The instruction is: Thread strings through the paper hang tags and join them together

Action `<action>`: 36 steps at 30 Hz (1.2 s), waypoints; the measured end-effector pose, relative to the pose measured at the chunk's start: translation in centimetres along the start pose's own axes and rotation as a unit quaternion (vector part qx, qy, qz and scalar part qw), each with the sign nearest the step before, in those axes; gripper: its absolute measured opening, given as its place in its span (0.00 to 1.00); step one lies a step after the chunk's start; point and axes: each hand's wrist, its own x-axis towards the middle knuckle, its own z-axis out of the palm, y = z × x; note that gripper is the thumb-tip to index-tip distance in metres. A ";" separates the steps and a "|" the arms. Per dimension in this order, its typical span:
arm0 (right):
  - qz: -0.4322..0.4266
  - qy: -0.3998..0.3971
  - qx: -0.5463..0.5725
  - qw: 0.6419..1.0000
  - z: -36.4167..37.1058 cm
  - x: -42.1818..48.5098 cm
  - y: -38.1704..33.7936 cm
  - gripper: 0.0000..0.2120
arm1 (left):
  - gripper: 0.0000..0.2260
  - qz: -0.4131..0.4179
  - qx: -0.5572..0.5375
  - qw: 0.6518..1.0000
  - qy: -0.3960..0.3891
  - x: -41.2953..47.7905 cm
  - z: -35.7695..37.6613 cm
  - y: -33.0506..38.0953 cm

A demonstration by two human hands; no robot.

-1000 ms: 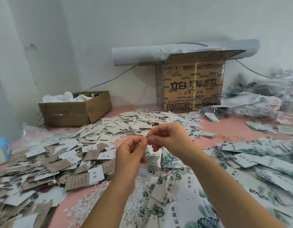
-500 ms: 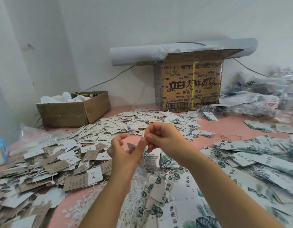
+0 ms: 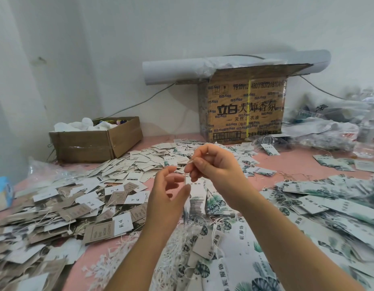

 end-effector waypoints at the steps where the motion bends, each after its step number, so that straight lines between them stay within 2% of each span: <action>1: -0.005 0.002 0.003 1.000 0.0 0.0 -0.1 0.10 | 0.13 0.011 0.009 1.000 0.006 0.0 0.0 0.0; 3: -0.016 0.011 0.013 1.000 -0.2 0.0 -0.2 0.10 | 0.10 0.040 0.054 0.998 0.020 -0.1 -0.1 -0.1; 7: -0.026 0.049 0.032 0.998 -1.0 0.2 -0.4 0.09 | 0.09 0.085 0.106 0.990 0.035 -0.2 -0.3 -0.2; 12: 0.010 0.128 0.038 0.991 -2.2 0.6 0.0 0.08 | 0.10 0.081 0.067 0.994 0.035 0.0 -0.3 0.1; 16: 0.058 0.162 -0.013 0.985 -3.4 0.8 0.5 0.07 | 0.08 0.070 -0.011 0.997 0.030 -0.2 -0.3 0.8; 21: 0.170 0.068 -0.081 0.980 -3.8 0.6 1.4 0.07 | 0.08 0.048 -0.136 0.989 0.022 -0.2 -0.2 1.5; 25: 0.199 -0.058 -0.129 0.970 -3.1 0.3 1.6 0.09 | 0.08 0.031 -0.191 0.980 0.050 0.0 -0.2 1.6; 29: 0.214 -0.151 -0.046 0.964 -2.4 0.1 1.5 0.10 | 0.08 0.036 -0.185 0.978 0.088 0.2 -0.4 1.4; 33: 0.210 -0.188 0.001 0.959 -2.2 -0.1 1.2 0.20 | 0.07 0.053 -0.168 0.977 0.121 0.3 -0.4 1.3; 36: 0.217 -0.174 0.016 0.960 -2.1 0.0 1.6 0.19 | 0.07 0.064 -0.160 0.975 0.138 0.3 -0.4 1.3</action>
